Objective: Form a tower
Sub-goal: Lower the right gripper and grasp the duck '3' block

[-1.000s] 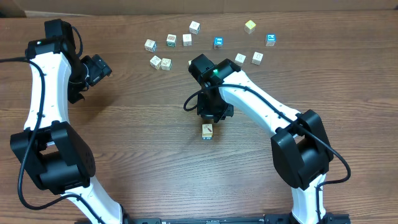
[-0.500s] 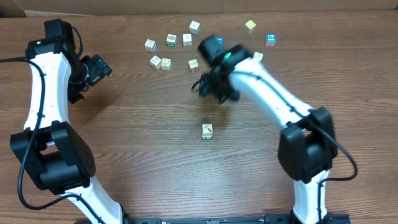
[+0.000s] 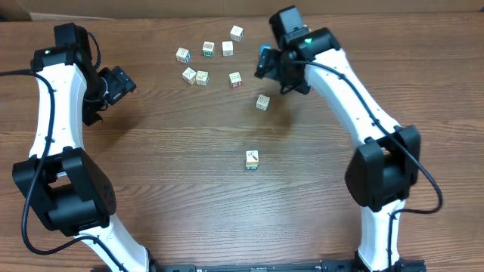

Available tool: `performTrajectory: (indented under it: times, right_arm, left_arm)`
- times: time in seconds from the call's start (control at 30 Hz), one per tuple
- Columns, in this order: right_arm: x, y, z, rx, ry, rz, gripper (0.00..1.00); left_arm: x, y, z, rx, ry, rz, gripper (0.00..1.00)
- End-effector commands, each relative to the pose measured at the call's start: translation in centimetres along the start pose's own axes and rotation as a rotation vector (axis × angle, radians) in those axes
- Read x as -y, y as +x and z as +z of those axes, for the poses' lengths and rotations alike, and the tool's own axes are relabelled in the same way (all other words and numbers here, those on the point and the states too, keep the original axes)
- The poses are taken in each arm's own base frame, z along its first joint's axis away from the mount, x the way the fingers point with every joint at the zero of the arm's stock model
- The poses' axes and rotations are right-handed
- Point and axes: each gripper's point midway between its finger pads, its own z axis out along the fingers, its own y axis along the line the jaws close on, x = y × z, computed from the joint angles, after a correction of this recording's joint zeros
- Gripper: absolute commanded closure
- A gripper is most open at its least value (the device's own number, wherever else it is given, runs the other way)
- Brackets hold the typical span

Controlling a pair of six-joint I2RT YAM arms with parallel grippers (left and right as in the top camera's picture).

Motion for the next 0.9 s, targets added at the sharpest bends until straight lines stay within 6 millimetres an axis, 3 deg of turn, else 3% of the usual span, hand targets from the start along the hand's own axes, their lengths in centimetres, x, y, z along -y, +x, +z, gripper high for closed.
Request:
performTrajectory:
  times: [0.0, 0.17, 0.33, 0.43, 0.67, 0.87]
  right_arm:
    - [0.1, 1.8, 3.9, -0.026, 0.085, 0.008, 0.10]
    - [0.2, 2.5, 7.2, -0.045, 0.113, 0.009, 0.19]
    - [-0.4, 3.1, 9.3, -0.047, 0.110, -0.003, 0.41]
    - [-0.5, 3.2, 9.8, -0.046, 0.111, -0.007, 0.51]
    - [-0.1, 3.9, 10.9, -0.062, 0.126, -0.010, 0.53]
    - [0.3, 4.4, 10.8, -0.084, 0.141, -0.012, 0.77]
  left_arm:
    - [0.6, -0.4, -1.4, 0.035, 0.021, 0.020, 0.00]
    - [0.6, -0.4, -1.4, 0.035, 0.022, 0.020, 0.00]
    - [0.6, -0.4, -1.4, 0.035, 0.021, 0.020, 0.00]
    - [0.6, -0.4, -1.4, 0.035, 0.021, 0.020, 0.00]
    - [0.6, -0.4, -1.4, 0.035, 0.021, 0.020, 0.01]
    - [0.6, -0.4, -1.4, 0.035, 0.021, 0.020, 0.00]
